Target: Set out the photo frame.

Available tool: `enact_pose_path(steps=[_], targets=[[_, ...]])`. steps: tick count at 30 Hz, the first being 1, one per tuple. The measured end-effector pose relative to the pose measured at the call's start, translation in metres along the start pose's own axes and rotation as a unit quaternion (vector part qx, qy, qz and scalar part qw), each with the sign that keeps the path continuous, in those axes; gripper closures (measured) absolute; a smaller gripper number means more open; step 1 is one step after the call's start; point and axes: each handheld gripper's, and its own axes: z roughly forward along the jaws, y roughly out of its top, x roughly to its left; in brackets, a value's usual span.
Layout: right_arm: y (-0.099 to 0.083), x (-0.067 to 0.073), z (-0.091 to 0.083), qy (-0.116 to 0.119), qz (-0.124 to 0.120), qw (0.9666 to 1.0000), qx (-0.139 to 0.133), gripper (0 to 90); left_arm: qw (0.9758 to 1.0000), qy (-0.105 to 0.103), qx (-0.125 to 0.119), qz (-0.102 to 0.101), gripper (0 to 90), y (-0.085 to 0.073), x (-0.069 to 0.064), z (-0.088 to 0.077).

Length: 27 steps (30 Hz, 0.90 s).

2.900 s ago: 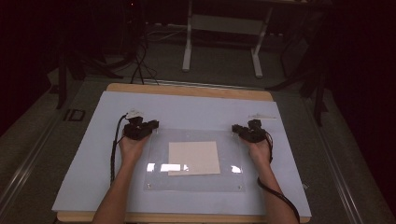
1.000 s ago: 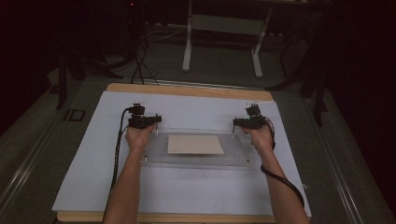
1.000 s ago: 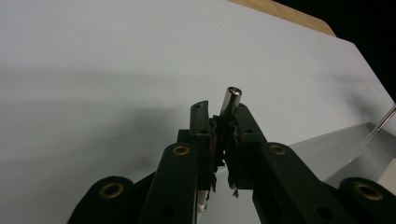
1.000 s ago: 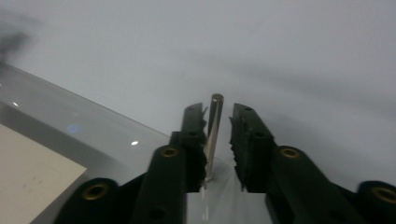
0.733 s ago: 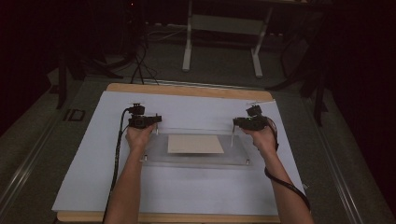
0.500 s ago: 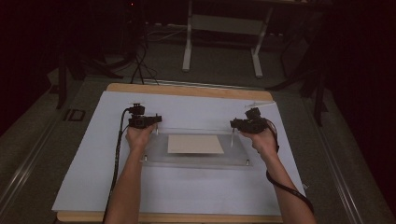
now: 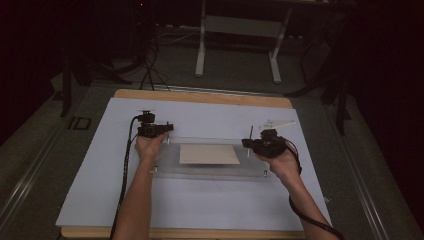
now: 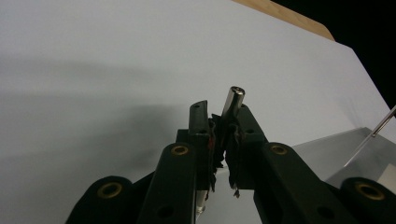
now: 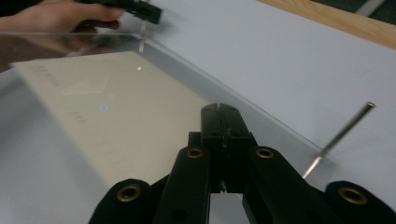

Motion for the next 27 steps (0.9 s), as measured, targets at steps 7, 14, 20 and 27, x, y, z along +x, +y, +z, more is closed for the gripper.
enact_pose_path(steps=[7,14,20,27], targets=[[0.0,0.02,-0.016,0.02,-0.021,0.9996,-0.004,90.0,1.0,-0.001,0.0,-0.004,81.1,0.0,0.0,0.0],[-0.004,0.043,-0.028,0.038,-0.043,0.9982,-0.016,90.0,1.0,-0.003,0.001,-0.006,81.0,0.0,0.001,0.001],[-0.009,0.061,-0.027,0.05,-0.06,0.9967,-0.022,90.0,1.0,-0.003,0.001,-0.009,80.8,0.0,0.001,0.001],[-0.011,0.078,-0.032,0.066,-0.074,0.9944,-0.036,90.0,0.9999,-0.004,0.001,-0.011,80.8,0.0,0.001,0.001]])
